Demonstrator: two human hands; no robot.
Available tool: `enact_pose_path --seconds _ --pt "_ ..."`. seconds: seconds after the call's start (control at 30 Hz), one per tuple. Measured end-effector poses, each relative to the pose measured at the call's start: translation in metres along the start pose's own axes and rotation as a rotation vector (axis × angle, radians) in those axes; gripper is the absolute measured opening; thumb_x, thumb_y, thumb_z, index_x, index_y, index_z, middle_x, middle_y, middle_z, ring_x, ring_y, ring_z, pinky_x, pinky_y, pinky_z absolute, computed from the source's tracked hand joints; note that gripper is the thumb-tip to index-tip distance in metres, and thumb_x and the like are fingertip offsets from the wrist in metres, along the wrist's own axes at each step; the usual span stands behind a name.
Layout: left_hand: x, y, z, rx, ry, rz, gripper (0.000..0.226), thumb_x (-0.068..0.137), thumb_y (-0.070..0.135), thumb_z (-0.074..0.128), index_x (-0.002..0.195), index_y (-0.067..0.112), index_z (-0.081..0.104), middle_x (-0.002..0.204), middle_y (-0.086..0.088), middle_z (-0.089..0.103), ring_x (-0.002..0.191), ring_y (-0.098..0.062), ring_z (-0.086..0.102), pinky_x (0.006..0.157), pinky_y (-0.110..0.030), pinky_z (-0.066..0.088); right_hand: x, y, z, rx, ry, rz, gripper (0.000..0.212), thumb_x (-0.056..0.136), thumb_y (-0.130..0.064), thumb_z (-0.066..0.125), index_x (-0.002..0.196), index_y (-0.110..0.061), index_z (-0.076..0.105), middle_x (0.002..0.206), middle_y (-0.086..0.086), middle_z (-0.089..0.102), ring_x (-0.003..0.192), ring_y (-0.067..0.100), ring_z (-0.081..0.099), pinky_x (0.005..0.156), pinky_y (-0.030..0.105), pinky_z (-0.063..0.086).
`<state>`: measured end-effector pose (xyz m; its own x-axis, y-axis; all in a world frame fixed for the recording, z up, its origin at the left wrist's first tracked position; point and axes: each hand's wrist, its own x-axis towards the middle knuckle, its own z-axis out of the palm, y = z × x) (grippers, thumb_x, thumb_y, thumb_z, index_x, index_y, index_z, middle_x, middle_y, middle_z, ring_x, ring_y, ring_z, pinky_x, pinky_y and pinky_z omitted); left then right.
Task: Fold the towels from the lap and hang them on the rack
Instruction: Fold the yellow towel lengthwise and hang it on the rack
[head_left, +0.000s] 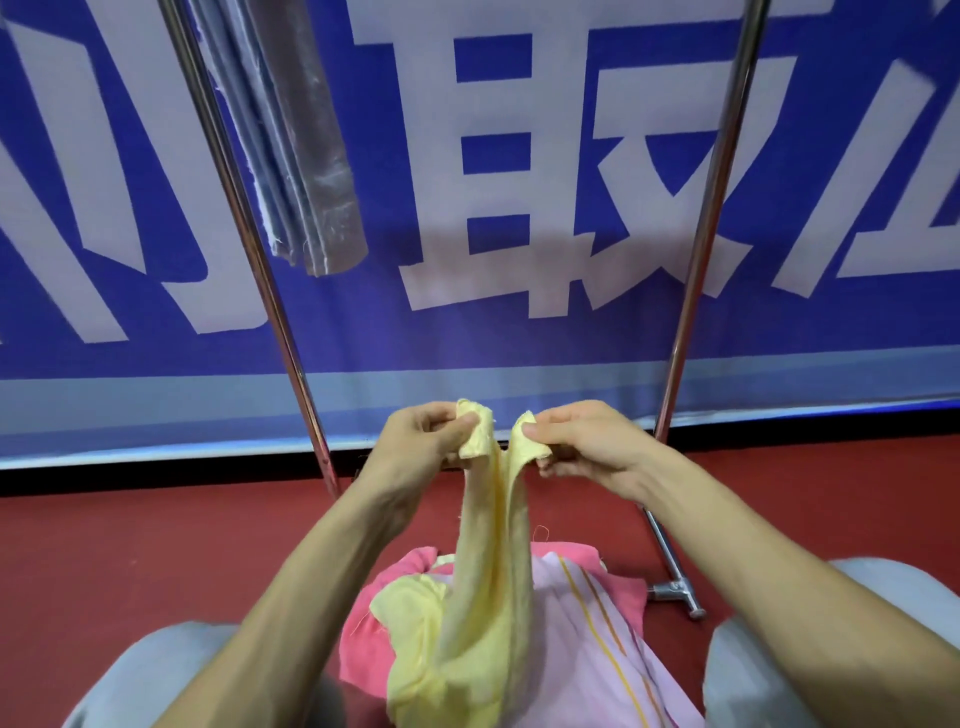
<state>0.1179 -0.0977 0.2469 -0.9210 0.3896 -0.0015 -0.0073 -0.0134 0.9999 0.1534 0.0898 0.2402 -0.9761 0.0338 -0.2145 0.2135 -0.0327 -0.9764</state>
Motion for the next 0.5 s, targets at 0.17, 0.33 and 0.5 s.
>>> enact_pose_path --seconds 0.17,0.33,0.5 --pt "0.001 -0.003 0.007 -0.011 0.006 -0.026 0.019 0.090 0.003 0.059 0.102 -0.011 0.066 0.092 -0.020 0.065 0.080 -0.024 0.059 0.064 -0.022 0.053 -0.005 -0.001 0.009 0.036 0.039 -0.014 0.009 0.086 -0.008 0.066 0.090 0.000 0.068 0.070 0.009 0.059 0.057 0.013 0.057 0.054 0.022 0.052" --pt "-0.003 -0.005 0.012 0.047 -0.011 -0.014 0.015 0.086 -0.002 0.062 0.098 -0.009 0.069 0.095 -0.029 0.068 0.079 -0.026 0.061 0.069 -0.024 0.057 -0.010 0.002 0.017 -0.060 0.141 -0.140 0.010 0.087 -0.008 0.066 0.084 0.000 0.070 0.075 0.006 0.064 0.064 0.010 0.060 0.055 0.018 0.051" --pt "-0.003 -0.007 0.014 0.027 0.003 -0.027 0.011 0.083 -0.002 0.066 0.092 -0.003 0.072 0.087 -0.020 0.070 0.075 -0.022 0.064 0.068 -0.024 0.057 -0.010 0.007 0.023 -0.259 0.250 -0.246 0.003 0.082 -0.015 0.070 0.079 -0.014 0.071 0.069 -0.002 0.067 0.067 0.009 0.059 0.072 0.026 0.047"
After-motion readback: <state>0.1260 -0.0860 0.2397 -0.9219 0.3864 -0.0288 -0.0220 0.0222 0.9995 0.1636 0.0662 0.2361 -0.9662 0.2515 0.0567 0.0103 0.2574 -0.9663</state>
